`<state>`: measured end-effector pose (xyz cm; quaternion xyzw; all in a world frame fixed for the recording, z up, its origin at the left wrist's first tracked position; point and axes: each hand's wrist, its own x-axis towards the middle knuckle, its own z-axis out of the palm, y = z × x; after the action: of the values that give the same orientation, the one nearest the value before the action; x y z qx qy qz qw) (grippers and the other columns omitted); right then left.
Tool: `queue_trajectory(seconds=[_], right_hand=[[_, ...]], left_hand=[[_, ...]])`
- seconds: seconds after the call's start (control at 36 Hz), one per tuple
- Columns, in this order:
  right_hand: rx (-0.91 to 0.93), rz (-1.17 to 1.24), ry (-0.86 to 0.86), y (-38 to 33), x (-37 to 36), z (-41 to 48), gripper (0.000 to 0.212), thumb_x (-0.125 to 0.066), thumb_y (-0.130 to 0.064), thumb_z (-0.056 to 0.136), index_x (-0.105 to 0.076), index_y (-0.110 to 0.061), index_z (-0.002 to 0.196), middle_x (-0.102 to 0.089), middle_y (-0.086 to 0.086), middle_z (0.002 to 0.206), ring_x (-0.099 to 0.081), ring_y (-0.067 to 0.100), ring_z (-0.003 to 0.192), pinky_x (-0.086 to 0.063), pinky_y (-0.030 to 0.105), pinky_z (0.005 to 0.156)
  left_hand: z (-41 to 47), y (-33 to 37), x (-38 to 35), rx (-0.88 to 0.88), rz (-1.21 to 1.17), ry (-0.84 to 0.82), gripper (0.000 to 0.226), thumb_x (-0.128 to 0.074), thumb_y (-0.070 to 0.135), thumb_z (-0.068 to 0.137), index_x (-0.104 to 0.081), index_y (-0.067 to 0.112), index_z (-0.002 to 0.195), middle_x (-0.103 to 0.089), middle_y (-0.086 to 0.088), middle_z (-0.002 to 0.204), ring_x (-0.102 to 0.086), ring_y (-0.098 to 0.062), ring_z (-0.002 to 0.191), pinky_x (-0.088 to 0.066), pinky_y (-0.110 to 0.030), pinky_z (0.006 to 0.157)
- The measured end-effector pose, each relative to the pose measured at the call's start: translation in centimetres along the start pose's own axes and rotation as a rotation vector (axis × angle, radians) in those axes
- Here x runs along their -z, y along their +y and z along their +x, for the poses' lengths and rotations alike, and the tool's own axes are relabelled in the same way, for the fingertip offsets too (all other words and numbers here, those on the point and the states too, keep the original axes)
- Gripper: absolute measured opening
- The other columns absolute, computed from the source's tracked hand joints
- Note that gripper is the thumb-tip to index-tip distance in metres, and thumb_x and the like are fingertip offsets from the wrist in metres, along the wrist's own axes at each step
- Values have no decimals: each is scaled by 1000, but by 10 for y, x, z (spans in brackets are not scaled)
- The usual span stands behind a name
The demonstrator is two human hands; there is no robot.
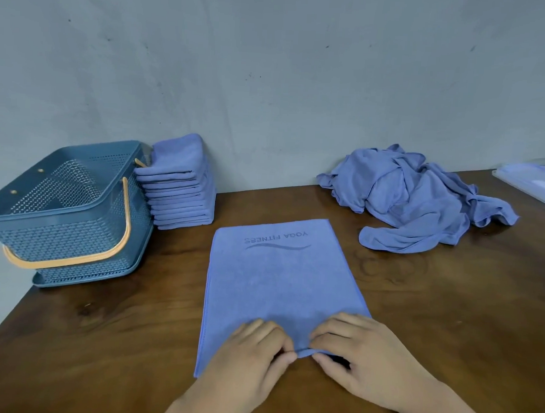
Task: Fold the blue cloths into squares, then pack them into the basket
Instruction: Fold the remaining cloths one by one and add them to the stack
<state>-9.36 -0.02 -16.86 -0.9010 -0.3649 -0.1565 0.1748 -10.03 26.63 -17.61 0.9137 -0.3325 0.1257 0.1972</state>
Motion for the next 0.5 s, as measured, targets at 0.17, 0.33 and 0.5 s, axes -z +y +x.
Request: queue_trajectory(seconds=[0.17,0.33,0.5], right_hand=[[-2,9,-30,-2,4,2,17,-51,-46,110,-67,-38,111,-61,-25,116,-57,0,108,-49,21,88],[-31,44,-34,-2,5,2,15,-57,-49,106,-67,-43,115,-61,-29,117,-57,-3,109,-49,20,88],[-36,39,-15,4,5,-2,13,-61,-38,106,-70,-43,113,-62,-31,119,-56,-5,113,-50,20,88]], left_hand=[[10,19,-7,2,128,25,30,-53,67,100,-58,38,107,-55,20,98,-54,-7,90,-45,-26,75],[9,15,-17,5,199,85,16,-57,51,105,-63,39,97,-50,16,90,-53,-10,84,-47,-28,70],[2,10,-15,57,181,86,14,-56,51,104,-63,40,99,-53,20,99,-53,-8,90,-45,-24,75]])
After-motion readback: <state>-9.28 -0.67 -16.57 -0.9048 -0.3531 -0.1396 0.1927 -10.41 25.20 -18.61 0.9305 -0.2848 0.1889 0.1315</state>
